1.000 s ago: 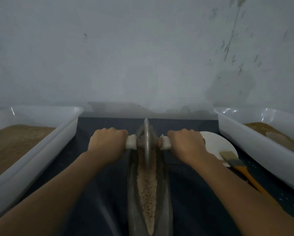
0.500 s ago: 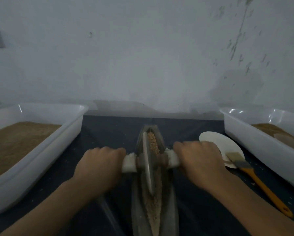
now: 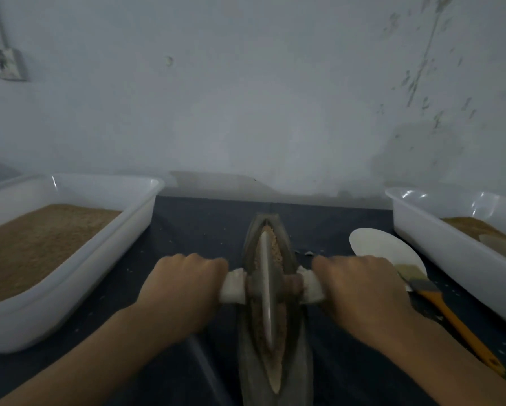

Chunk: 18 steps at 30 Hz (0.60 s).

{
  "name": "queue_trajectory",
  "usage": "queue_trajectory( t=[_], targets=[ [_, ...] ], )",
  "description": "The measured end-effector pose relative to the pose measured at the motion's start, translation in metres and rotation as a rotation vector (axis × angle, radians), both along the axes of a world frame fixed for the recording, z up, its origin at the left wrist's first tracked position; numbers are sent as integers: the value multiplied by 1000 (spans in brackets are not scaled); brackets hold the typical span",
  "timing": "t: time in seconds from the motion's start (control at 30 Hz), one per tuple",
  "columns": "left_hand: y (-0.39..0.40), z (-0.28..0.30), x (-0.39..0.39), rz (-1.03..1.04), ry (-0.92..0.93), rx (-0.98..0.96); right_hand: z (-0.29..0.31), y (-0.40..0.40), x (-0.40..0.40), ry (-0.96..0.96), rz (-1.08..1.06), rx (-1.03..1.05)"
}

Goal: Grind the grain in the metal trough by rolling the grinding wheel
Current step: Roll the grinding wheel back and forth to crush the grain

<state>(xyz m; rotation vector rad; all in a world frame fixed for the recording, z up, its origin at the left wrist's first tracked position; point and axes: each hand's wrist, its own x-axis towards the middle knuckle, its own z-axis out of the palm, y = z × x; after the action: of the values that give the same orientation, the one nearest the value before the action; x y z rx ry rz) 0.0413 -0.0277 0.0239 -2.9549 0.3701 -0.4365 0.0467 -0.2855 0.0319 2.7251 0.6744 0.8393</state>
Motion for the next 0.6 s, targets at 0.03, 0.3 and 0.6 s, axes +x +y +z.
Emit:
queue_trajectory(
  t=[0.03, 0.3, 0.6],
  targets=[
    [0, 3, -12, -13, 6, 13, -1, -4, -12, -4, 23, 25],
    [-7, 0, 10, 25, -155, 69, -12, -4, 10, -16, -54, 21],
    [-11, -6, 71, 36, -221, 24, 0, 14, 73, 80, -186, 25]
  ],
)
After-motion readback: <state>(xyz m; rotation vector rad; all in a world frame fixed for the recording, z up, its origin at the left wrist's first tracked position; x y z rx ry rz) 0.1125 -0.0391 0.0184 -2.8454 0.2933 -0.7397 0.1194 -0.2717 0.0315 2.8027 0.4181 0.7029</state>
